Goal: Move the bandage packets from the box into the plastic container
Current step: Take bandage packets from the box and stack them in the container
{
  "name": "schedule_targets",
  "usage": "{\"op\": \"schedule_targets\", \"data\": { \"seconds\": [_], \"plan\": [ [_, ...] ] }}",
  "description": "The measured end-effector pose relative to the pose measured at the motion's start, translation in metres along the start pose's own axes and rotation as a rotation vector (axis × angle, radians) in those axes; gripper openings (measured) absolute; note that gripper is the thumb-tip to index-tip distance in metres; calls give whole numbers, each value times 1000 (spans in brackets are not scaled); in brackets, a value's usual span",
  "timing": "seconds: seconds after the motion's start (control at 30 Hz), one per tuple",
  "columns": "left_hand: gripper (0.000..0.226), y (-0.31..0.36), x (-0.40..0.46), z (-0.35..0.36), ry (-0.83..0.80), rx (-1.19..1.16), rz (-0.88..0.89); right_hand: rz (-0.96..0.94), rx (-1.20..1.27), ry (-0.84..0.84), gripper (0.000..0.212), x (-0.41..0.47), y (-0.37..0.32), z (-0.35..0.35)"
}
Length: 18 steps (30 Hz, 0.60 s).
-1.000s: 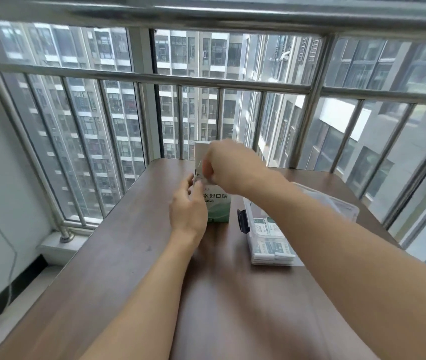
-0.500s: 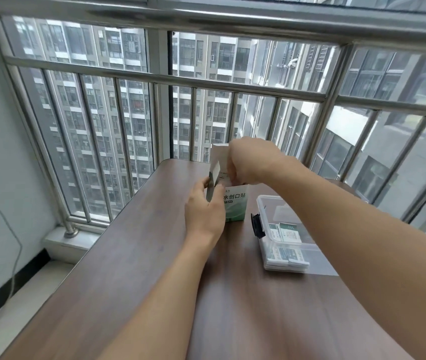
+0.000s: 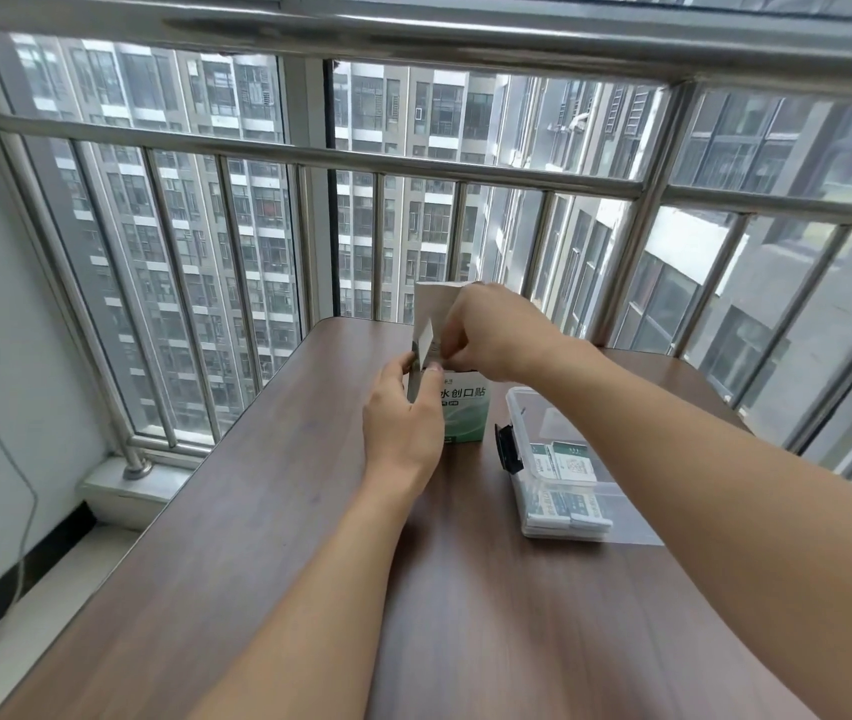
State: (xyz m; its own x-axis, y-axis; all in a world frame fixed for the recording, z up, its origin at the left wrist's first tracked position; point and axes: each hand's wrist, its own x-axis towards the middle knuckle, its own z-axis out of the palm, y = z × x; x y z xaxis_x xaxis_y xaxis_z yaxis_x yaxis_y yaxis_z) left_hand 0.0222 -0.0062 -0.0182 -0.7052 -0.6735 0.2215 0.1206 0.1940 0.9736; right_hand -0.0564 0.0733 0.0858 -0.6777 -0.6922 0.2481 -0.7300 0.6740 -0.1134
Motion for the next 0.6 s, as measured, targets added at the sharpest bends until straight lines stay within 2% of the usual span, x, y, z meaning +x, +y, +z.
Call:
{"op": "schedule_targets", "data": {
  "seconds": [0.2, 0.33, 0.5, 0.6],
  "plan": [
    [53, -1, 2, -1, 16, -12, 13, 9, 114, -17, 7, 2, 6, -9],
    [65, -3, 5, -2, 23, -7, 3, -7, 232, -21, 15, -3, 15, -22],
    [43, -1, 5, -3, 37, 29, 55, -31, 291, -12, 15, -15, 22, -25],
    [44, 2, 2, -4, 54, 40, 100, -37, 350, -6, 12, -22, 29, -39]
  ]
}}
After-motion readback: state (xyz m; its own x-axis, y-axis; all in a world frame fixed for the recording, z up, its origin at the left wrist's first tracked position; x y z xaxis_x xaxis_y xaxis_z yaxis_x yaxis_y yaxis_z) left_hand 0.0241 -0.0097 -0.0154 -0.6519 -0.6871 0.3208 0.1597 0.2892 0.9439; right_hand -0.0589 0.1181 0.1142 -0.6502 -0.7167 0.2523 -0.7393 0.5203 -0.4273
